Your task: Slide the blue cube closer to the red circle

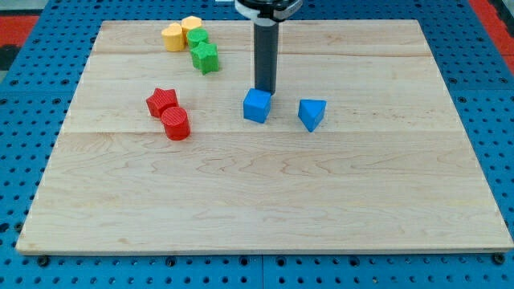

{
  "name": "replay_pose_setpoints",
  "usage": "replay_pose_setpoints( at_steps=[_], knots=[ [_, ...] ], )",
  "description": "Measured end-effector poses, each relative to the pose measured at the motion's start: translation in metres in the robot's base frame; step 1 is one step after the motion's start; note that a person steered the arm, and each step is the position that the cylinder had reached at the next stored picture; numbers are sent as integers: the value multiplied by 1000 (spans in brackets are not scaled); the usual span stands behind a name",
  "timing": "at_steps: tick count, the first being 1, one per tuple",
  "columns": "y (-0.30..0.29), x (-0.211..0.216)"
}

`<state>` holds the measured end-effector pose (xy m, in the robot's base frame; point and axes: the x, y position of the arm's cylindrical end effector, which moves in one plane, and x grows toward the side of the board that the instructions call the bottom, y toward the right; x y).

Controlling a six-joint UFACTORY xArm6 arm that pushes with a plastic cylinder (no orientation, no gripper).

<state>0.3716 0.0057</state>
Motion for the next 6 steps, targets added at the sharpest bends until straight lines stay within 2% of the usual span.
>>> replay_pose_setpoints(
  at_steps=[1,2,5,6],
  knots=[
    [45,2],
    [51,8],
    [-77,25],
    [-18,-9]
  ],
)
